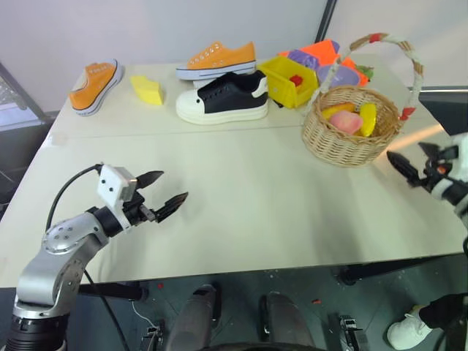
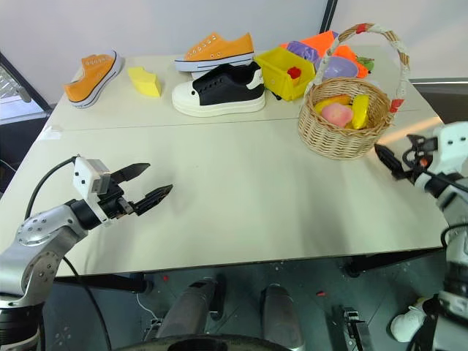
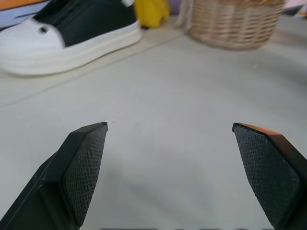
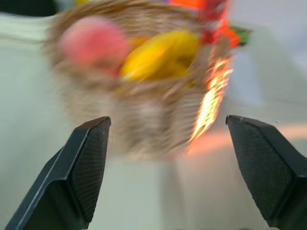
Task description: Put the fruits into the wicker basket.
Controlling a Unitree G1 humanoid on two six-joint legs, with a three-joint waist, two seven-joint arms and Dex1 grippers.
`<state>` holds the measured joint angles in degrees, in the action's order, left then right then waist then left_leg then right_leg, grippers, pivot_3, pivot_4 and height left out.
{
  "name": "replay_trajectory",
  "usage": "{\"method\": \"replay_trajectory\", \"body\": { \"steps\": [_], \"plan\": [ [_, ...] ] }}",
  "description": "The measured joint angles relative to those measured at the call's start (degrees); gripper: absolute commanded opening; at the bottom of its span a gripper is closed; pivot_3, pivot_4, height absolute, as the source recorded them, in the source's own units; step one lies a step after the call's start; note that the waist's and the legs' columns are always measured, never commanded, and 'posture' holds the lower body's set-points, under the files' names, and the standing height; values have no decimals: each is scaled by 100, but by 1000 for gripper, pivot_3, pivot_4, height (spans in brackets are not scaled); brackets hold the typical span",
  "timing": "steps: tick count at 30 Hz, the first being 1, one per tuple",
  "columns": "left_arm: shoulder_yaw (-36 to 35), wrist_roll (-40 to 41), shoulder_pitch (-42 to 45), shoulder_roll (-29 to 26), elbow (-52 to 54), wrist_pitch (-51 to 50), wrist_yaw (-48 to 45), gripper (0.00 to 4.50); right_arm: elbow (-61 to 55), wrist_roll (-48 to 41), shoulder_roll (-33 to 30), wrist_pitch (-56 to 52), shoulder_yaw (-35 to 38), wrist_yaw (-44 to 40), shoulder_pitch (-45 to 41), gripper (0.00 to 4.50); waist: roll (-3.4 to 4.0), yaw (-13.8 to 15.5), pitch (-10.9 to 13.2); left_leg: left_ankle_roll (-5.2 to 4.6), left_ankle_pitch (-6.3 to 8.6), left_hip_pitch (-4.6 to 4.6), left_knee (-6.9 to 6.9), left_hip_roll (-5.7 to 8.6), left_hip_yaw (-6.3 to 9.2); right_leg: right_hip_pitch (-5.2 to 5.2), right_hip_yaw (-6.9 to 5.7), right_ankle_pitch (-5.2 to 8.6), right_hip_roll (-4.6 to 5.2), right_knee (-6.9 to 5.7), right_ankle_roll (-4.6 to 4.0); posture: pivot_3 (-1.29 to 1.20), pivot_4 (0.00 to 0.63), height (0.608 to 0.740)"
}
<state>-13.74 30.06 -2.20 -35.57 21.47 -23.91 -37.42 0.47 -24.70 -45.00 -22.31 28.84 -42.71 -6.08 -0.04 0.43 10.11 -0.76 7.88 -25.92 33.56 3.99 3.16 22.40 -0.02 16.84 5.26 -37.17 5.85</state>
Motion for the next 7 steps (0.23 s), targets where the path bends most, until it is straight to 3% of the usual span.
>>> {"method": "replay_trajectory", "body": {
  "steps": [7],
  "plan": [
    [-319,-402,-665,378,-750,569,253,4500,-419,41,639,279,-753,-208,531,4008,0,-33,0,13,10,-3,-11,1,0,5,3,1,10,16,-1,0,150,740]
  ]
}}
